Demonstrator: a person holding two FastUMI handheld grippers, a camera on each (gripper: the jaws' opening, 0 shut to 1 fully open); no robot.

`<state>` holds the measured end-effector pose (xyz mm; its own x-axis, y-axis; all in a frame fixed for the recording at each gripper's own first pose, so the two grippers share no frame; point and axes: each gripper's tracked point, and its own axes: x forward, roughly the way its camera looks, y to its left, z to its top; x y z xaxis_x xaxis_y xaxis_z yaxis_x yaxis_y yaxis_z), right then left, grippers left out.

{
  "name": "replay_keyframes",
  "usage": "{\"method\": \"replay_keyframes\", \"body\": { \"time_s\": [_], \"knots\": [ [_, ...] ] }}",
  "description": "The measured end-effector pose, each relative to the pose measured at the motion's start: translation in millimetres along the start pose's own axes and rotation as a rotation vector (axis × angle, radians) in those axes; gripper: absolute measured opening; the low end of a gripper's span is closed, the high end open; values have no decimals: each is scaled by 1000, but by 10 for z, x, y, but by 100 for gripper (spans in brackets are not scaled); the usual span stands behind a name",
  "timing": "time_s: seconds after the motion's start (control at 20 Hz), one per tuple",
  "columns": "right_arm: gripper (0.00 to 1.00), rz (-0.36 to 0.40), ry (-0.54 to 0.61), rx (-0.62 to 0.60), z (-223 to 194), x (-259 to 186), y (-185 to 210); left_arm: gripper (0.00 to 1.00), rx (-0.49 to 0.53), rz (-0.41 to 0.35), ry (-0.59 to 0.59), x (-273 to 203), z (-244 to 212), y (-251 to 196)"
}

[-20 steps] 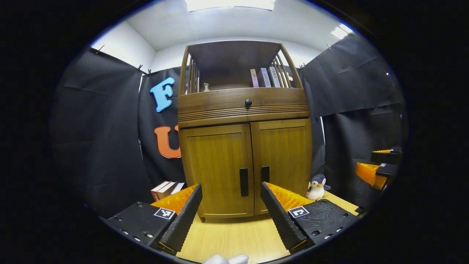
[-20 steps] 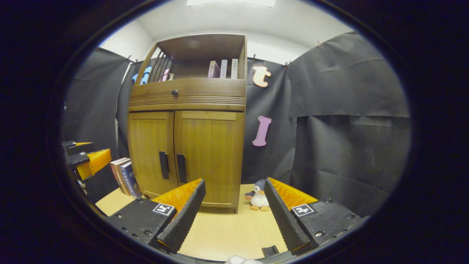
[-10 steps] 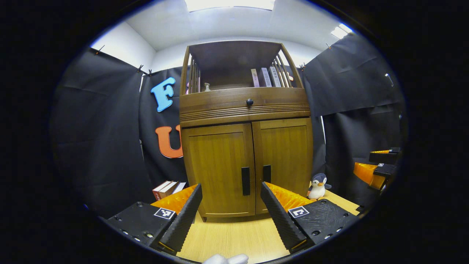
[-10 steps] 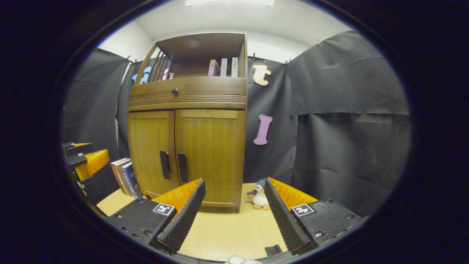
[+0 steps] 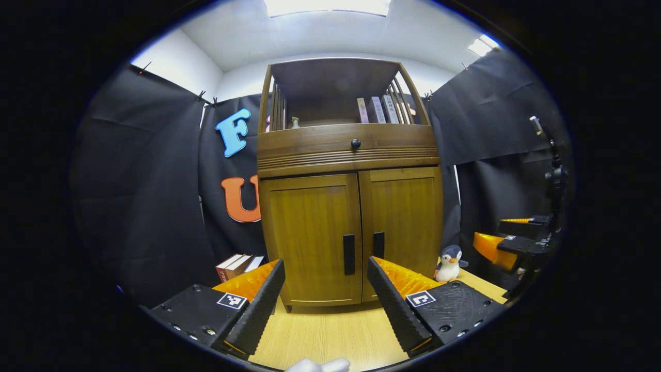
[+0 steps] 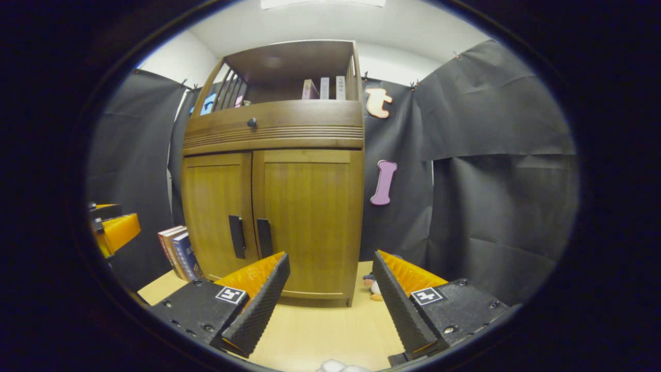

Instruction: Open the right door of the double-door shoe cabinet with the right hand, and open the left door with the left hand.

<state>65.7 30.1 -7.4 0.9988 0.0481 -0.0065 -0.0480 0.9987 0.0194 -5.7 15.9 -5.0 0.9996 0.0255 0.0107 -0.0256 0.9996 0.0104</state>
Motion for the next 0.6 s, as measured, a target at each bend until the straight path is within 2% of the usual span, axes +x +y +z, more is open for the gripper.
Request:
{"method": "replay_keyframes", "body": {
  "time_s": [0.15,0.6],
  "knots": [
    [100,43,11,-10,-54,458,211,96,1,28,9,34,-26,38],
    [100,184,92,0,-299,1691,1026,96,13,180,46,136,-57,232]
  ]
}}
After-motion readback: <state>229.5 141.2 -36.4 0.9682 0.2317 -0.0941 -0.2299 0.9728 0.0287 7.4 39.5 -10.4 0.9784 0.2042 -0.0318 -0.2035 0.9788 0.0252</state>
